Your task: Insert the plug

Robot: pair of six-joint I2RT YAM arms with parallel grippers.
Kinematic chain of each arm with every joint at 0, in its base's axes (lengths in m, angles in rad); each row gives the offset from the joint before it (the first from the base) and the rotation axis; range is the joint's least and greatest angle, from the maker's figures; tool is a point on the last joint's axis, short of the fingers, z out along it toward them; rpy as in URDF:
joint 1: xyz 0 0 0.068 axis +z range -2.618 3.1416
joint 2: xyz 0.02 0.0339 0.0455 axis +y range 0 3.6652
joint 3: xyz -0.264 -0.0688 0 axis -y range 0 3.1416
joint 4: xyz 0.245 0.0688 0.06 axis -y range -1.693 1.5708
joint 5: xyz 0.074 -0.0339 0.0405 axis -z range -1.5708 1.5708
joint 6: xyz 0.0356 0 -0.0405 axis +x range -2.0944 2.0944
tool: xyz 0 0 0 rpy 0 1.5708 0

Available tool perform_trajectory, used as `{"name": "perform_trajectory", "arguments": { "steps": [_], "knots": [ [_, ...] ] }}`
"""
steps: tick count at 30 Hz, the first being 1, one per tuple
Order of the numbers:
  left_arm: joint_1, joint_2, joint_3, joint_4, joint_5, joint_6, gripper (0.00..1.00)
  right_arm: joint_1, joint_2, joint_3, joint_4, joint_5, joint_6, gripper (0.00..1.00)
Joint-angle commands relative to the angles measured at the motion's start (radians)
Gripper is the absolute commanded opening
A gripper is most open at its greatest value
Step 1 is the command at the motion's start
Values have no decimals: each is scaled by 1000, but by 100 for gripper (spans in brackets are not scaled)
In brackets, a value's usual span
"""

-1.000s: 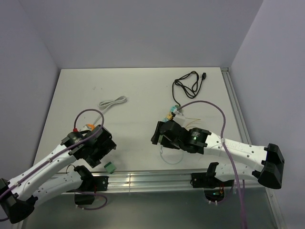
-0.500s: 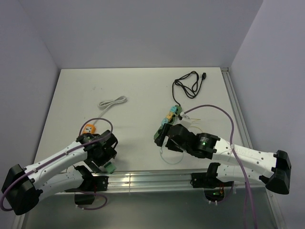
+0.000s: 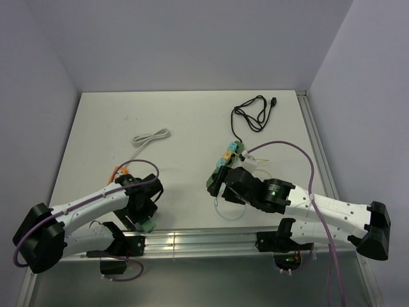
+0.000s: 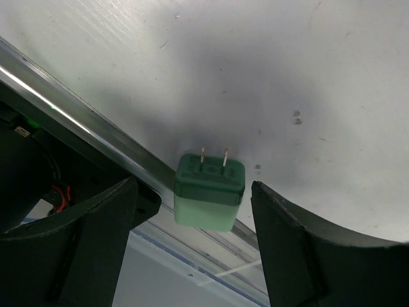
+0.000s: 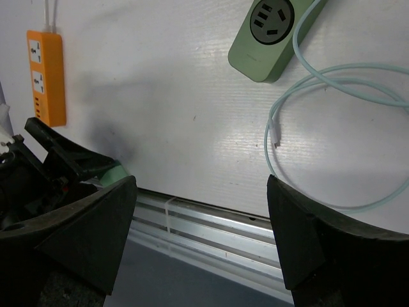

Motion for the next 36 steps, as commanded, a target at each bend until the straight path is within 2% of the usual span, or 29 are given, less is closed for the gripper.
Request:
{"name": "perform_trajectory", "arguments": {
  "steps": [1, 6, 9, 10, 12, 13, 15, 16, 17, 20, 26, 27, 28, 30, 31, 32, 36],
  "knots": [
    [-1, 28, 32, 22, 14, 30, 77, 9, 8, 16, 19, 38, 10, 89],
    [0, 45, -7, 88, 60, 38, 69, 9, -4, -4, 29, 39, 14, 89],
    [-1, 54, -7, 104, 63, 44, 59, 9, -10, -4, 23, 42, 14, 89],
    [-1, 54, -2, 105, 61, 47, 51, 9, -9, -1, 22, 42, 13, 89],
    [-1, 54, 9, 104, 48, 55, 42, 9, -13, -3, 25, 41, 11, 89],
    [-1, 54, 12, 105, 44, 60, 30, 9, -15, -3, 25, 41, 8, 89],
    [0, 56, 26, 104, 40, 76, 20, 9, -18, -6, 25, 42, -1, 89],
    [-1, 56, 30, 107, 35, 83, 6, 9, -18, -10, 25, 47, -7, 89],
    [-1, 57, 36, 107, 34, 96, 0, 10, -17, -13, 29, 47, -21, 89],
    [-1, 54, 78, 111, 8, 151, 0, 19, 3, -23, 55, 31, -133, 89],
    [-1, -7, 184, 226, 5, 299, 0, 53, 42, 11, -9, 110, -218, 85],
    [-1, -21, 200, 239, 1, 306, 0, 52, 46, 32, -102, 134, -175, 82],
    [-1, -37, 205, 283, 1, 323, 0, 53, 54, 75, -145, 210, -155, 72],
    [0, -87, 214, 323, 0, 349, 0, 58, 55, 95, -220, 258, -145, 71],
    [-1, -100, 214, 348, 8, 360, 0, 59, 54, 112, -228, 268, -155, 96],
    [-1, -120, 217, 410, 23, 388, 0, 58, 54, 117, -228, 266, -170, 100],
    [0, -124, 275, 518, 102, 438, 0, 58, 14, 131, -174, 243, -185, 100]
  ]
}}
